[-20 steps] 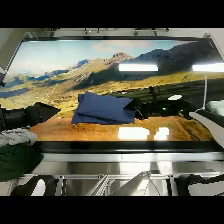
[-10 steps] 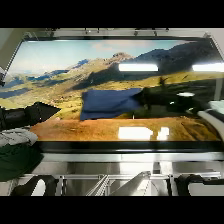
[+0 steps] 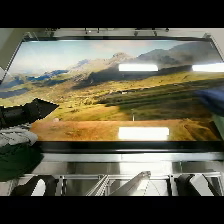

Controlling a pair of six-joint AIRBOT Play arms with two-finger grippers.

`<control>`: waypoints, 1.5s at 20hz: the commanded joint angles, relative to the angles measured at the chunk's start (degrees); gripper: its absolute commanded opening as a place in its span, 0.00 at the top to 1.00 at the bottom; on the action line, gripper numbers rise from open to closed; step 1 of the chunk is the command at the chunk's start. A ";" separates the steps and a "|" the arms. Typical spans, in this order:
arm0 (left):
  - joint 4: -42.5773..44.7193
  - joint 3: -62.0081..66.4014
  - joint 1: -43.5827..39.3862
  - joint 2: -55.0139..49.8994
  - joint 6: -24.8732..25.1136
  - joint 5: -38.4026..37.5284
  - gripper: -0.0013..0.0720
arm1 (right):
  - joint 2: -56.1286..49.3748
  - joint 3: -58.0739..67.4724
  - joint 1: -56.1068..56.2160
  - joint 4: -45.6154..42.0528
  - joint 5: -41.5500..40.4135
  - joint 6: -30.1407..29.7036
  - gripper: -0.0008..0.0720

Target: Fold the shirts.

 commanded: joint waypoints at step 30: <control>1.99 -11.32 -20.90 7.98 2.69 -14.21 0.97 | 18.18 -16.57 62.86 14.08 -18.53 -12.00 0.96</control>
